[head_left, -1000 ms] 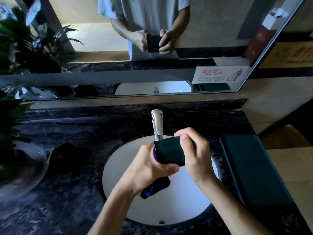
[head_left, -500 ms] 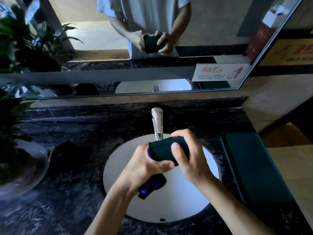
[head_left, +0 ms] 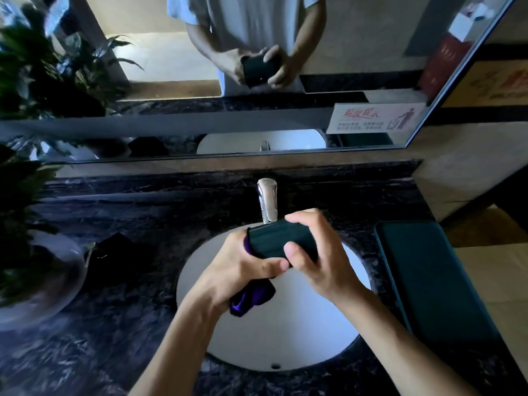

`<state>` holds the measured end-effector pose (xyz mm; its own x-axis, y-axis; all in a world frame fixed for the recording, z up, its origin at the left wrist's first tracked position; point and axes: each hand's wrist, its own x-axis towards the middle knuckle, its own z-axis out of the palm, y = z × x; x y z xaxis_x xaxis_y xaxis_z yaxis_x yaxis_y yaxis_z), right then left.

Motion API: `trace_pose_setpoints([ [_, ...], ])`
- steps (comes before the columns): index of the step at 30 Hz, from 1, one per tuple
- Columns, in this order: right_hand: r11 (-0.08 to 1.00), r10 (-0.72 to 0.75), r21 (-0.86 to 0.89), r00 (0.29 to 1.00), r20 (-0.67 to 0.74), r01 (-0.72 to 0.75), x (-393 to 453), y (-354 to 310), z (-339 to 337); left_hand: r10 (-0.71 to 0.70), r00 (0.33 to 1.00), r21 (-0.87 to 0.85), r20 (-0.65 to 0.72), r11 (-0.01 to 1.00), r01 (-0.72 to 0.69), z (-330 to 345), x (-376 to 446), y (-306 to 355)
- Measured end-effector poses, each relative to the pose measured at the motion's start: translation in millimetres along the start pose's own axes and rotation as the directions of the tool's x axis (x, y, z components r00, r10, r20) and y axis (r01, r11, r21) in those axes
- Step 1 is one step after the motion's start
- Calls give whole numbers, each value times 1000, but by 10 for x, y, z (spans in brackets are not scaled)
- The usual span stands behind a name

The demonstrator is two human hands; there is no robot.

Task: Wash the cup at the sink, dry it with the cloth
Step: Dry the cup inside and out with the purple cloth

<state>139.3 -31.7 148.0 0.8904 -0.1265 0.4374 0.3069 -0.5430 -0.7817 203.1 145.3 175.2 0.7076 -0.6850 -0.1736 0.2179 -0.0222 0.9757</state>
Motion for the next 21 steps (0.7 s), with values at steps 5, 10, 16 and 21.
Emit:
trace_pose_setpoints([
  [5,777,564,296,823,65,-556,120,-36,72,40,999,338,5,940,-39,191,16,10],
  [10,864,410,201,877,252,-462,87,31,-114,4,1000,187,30,982,-9,143,-3,-43],
  [16,994,-106,7,969,222,107,37,39,-153,-132,987,-397,95,904,159,203,0,-107],
  [21,999,-34,-25,999,-8,34,-59,53,-51,-48,998,-41,47,998,50,236,-21,-162],
])
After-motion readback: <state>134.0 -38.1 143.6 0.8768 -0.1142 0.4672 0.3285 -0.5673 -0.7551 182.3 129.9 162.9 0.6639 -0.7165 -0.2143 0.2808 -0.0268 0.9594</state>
